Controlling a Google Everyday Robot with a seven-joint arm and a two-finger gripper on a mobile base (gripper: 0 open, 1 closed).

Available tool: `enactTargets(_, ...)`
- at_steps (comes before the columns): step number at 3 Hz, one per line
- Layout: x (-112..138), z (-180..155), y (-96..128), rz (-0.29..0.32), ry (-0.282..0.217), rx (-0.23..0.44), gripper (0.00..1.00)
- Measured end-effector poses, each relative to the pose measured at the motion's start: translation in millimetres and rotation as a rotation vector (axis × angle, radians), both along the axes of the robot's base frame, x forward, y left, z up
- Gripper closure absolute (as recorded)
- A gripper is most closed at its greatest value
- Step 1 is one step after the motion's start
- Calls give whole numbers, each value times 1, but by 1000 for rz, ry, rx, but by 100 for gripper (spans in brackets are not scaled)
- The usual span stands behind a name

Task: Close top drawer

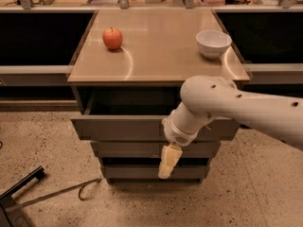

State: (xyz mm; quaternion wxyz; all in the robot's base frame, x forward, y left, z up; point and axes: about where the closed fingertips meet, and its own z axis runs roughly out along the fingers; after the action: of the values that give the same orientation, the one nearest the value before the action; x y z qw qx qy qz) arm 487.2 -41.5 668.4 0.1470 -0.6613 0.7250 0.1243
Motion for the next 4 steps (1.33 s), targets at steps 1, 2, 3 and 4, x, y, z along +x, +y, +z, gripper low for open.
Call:
enactTargets(1, 0, -10, -1, -12, 14, 4, 0)
enactTargets(2, 10, -26, -3, -34, 27, 9, 0)
enactTargets(3, 28, -33, -9, -65, 13, 15, 0)
enactTargets(4, 56, -18, -20, -102, -39, 20, 0)
